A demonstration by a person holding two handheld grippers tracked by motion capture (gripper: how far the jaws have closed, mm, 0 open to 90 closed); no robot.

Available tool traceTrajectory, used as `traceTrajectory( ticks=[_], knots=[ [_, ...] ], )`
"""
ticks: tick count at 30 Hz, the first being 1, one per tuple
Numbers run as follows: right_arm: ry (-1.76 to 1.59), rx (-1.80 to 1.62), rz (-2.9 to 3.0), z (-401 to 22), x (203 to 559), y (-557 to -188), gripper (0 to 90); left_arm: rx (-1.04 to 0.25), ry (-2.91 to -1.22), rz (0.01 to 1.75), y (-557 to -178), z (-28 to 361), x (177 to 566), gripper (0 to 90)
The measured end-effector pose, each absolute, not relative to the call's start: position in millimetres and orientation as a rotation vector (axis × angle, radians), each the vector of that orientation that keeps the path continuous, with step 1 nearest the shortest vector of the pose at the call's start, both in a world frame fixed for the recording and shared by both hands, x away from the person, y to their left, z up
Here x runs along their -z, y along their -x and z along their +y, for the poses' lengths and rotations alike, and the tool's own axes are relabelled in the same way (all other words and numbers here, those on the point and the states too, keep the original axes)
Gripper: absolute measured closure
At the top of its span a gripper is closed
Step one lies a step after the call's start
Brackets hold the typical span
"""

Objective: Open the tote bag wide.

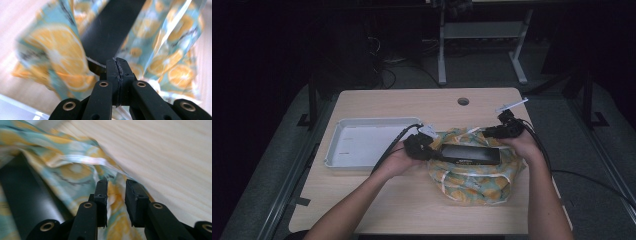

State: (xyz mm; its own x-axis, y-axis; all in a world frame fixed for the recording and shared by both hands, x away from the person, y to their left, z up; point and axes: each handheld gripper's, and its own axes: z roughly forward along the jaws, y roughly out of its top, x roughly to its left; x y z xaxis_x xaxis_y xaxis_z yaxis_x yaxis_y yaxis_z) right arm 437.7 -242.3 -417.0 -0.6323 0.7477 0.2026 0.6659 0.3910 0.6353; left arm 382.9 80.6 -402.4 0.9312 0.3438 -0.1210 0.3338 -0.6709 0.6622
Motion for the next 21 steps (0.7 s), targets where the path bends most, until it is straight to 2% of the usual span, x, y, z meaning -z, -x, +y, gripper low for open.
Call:
traceTrajectory(
  ticks=[5,8,13,17,21],
  knots=[
    [-1.238,-1.089,2.52,-248,394,-424,67.6,-0.047,-2.304,0.489,-389,83,387,89.2],
    [-1.2,-1.123,2.508,-251,380,-415,62.5,-0.047,-2.291,0.487,-388,85,383,87.4],
    [-1.08,-1.167,2.524,-252,366,-401,46.0,-0.043,-2.292,0.475,-383,93,380,74.4],
    [-0.988,-1.156,2.568,-247,361,-390,40.5,-0.04,-2.29,0.468,-379,106,381,63.1],
    [-0.898,-1.126,2.608,-241,360,-383,37.6,-0.041,-2.267,0.493,-375,124,381,55.7]
  ],
)
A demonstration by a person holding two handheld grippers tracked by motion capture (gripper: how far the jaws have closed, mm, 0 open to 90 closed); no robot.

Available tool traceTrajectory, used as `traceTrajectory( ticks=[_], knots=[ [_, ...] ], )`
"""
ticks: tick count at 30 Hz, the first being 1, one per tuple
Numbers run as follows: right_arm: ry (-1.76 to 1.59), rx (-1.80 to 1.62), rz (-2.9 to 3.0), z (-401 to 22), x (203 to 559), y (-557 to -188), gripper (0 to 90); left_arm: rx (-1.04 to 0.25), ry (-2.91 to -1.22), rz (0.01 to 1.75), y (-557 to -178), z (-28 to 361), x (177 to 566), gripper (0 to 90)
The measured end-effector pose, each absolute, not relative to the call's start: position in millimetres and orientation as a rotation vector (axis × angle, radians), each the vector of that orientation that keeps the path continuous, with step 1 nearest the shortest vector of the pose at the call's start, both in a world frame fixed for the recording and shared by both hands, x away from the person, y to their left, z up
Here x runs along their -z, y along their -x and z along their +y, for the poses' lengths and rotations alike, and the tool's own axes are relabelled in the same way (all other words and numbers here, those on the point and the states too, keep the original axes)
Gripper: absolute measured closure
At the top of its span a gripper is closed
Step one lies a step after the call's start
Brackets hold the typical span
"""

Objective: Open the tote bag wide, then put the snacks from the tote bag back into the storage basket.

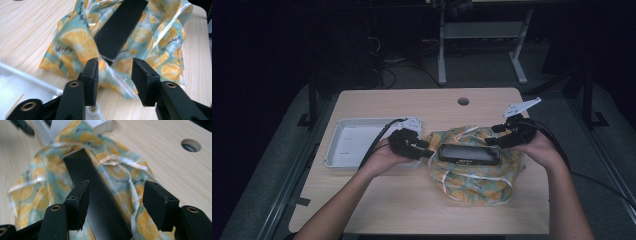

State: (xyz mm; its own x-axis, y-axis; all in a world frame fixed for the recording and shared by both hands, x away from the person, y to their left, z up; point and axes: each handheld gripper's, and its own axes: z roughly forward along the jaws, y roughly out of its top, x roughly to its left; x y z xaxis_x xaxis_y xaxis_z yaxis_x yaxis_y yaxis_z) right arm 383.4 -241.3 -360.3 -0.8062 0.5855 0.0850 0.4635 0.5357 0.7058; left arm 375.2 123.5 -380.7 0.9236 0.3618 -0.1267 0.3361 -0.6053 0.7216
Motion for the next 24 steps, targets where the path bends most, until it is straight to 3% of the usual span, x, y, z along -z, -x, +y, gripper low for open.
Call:
traceTrajectory(
  ticks=[5,24],
  knots=[
    [-0.794,-1.1,2.666,-234,361,-379,33.6,-0.057,-2.239,0.52,-366,143,382,46.1],
    [-0.57,-0.918,2.751,-209,365,-368,29.4,-0.163,-2.259,0.5,-316,184,405,30.6]
  ],
)
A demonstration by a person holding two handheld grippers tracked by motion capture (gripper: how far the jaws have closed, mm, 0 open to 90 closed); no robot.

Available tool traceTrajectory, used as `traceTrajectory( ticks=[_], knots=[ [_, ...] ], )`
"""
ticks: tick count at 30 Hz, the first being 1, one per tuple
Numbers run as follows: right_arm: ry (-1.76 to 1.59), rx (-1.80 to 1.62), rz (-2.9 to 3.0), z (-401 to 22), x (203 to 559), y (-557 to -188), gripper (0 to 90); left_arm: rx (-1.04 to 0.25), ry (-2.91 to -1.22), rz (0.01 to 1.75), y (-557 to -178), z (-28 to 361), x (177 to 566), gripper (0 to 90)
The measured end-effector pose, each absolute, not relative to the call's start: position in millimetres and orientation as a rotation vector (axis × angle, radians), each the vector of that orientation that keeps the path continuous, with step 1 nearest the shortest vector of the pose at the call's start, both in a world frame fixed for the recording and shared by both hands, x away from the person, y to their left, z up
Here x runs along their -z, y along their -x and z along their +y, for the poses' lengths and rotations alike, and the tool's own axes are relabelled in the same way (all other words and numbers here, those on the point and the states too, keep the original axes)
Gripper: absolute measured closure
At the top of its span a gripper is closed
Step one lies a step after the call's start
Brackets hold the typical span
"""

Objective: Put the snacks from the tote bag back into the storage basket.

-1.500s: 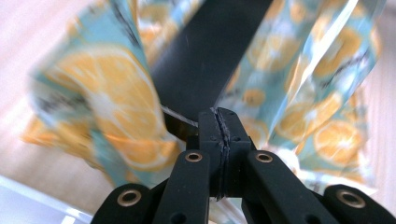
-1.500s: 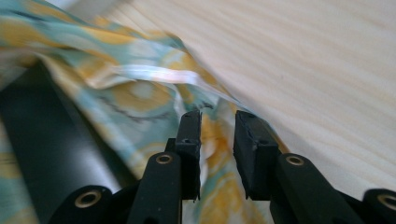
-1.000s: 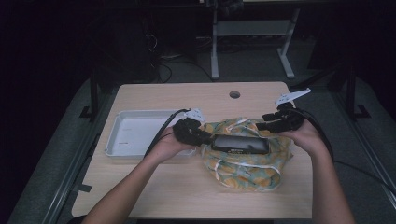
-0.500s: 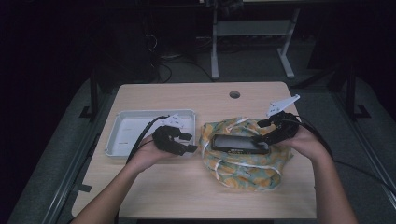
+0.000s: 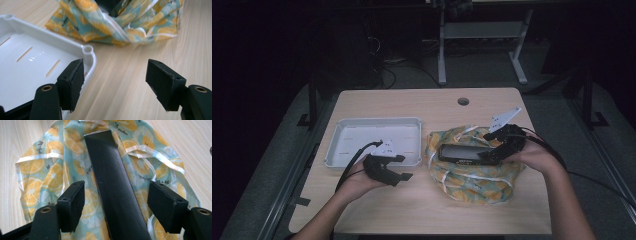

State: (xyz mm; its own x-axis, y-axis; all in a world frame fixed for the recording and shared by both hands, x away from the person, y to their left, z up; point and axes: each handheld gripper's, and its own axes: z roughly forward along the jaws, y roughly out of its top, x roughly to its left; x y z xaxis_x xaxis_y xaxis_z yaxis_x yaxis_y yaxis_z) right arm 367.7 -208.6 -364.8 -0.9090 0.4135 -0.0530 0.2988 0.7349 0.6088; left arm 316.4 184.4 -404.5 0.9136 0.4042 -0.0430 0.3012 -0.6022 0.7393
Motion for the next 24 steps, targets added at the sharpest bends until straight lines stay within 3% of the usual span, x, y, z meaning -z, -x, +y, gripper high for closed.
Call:
traceTrajectory(
  ticks=[14,24],
  knots=[
    [-0.457,-0.727,2.809,-185,369,-375,32.0,-0.159,-2.278,0.519,-278,219,419,28.3],
    [-0.327,-0.538,2.865,-164,379,-383,35.0,-0.129,-2.309,0.493,-280,226,428,28.3]
  ],
)
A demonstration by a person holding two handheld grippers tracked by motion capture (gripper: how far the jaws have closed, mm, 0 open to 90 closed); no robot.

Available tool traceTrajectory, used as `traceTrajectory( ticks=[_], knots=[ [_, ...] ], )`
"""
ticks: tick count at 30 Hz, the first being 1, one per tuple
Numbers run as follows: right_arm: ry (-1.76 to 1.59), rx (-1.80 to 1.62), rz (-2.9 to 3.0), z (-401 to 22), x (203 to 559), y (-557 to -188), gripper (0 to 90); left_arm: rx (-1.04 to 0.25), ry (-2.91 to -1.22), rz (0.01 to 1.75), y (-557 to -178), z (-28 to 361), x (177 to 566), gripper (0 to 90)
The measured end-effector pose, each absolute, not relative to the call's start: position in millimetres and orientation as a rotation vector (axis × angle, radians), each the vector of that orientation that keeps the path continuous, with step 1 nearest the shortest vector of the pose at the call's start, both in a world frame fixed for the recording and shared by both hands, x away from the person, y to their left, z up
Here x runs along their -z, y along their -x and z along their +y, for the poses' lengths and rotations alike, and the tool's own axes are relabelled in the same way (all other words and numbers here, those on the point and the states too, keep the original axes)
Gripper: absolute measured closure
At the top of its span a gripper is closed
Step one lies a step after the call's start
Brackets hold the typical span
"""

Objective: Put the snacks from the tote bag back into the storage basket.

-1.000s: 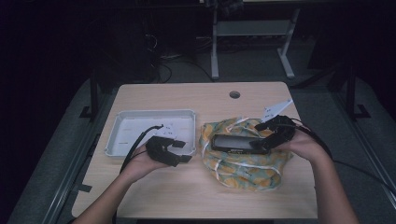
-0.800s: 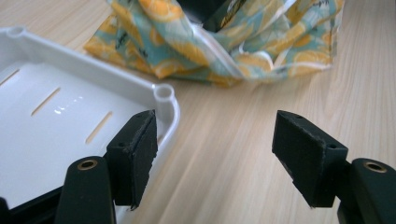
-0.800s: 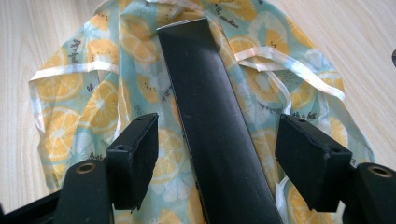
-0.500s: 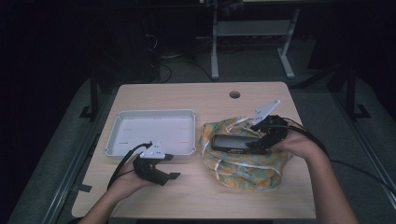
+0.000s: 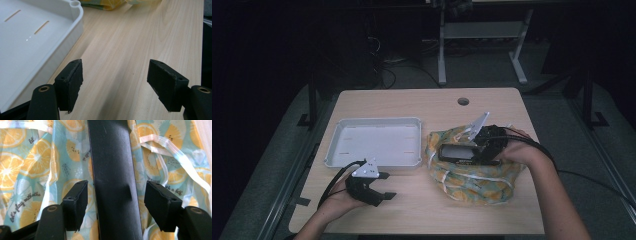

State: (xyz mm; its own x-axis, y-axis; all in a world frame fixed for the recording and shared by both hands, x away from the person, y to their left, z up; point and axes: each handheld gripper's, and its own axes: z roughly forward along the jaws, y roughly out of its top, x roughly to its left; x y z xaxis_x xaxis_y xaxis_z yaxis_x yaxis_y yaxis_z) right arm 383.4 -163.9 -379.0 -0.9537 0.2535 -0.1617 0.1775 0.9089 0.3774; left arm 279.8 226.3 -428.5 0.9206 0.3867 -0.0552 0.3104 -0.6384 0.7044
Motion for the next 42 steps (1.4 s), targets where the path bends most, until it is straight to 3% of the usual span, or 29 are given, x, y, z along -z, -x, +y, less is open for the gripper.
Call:
traceTrajectory(
  ticks=[21,42],
  knots=[
    [-0.325,-0.509,2.908,-162,412,-396,37.4,-0.105,-2.329,0.483,-280,222,434,28.4],
    [-0.317,-0.629,2.925,-171,398,-392,42.5,-0.083,-2.326,0.467,-279,218,435,28.5]
  ],
)
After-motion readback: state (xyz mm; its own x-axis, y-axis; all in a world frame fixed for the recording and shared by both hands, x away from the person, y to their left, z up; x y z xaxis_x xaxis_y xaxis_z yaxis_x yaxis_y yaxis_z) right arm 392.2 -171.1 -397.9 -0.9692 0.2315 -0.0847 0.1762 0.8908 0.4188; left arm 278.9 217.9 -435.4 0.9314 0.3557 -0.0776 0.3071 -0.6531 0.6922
